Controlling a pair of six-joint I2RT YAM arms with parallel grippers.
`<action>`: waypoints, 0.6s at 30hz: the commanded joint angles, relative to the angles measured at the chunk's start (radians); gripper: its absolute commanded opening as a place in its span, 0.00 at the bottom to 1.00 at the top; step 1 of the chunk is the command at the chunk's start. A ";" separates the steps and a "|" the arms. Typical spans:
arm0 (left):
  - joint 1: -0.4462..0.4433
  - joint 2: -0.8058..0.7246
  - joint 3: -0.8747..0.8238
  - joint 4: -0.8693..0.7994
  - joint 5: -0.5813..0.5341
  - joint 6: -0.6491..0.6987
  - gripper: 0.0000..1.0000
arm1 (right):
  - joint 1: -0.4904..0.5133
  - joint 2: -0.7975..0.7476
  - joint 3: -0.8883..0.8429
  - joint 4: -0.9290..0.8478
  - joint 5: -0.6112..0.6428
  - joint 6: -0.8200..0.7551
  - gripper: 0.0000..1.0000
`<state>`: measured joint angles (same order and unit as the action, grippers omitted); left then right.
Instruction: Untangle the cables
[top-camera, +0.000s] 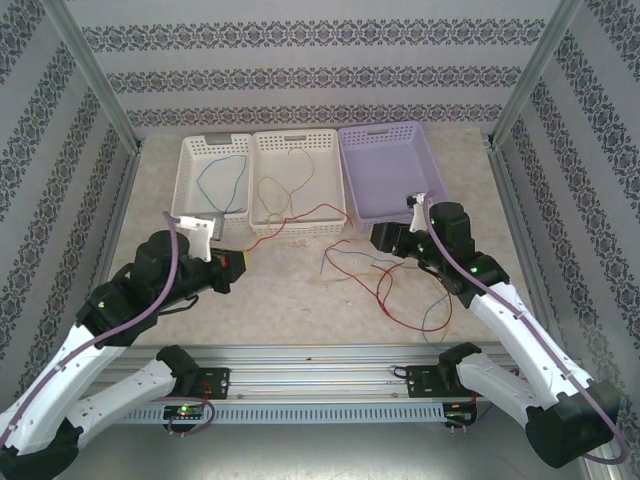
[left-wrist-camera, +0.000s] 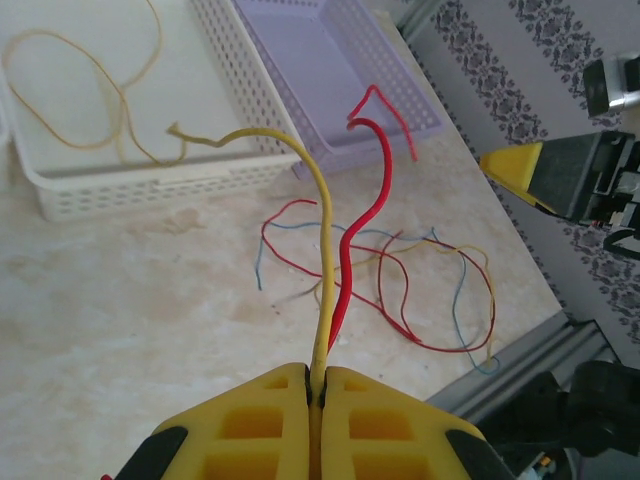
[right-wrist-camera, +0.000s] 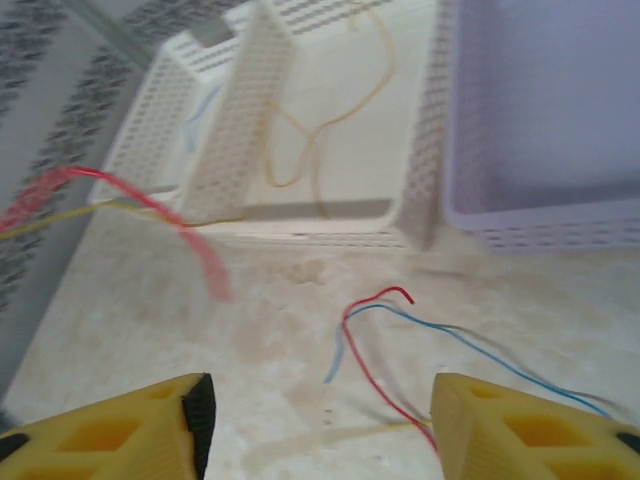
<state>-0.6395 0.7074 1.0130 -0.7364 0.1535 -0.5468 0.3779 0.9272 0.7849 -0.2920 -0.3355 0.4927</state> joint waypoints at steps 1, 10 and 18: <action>0.005 0.000 -0.027 0.128 0.079 -0.064 0.00 | 0.061 0.019 0.046 0.102 -0.143 0.009 0.63; -0.053 0.010 -0.053 0.225 0.098 -0.096 0.00 | 0.306 0.095 0.096 0.213 -0.137 0.071 0.66; -0.139 0.015 -0.128 0.298 0.062 -0.120 0.00 | 0.358 0.147 0.045 0.368 -0.081 0.225 0.67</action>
<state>-0.7456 0.7258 0.9131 -0.5171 0.2302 -0.6449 0.7296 1.0756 0.8551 -0.0578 -0.4408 0.6277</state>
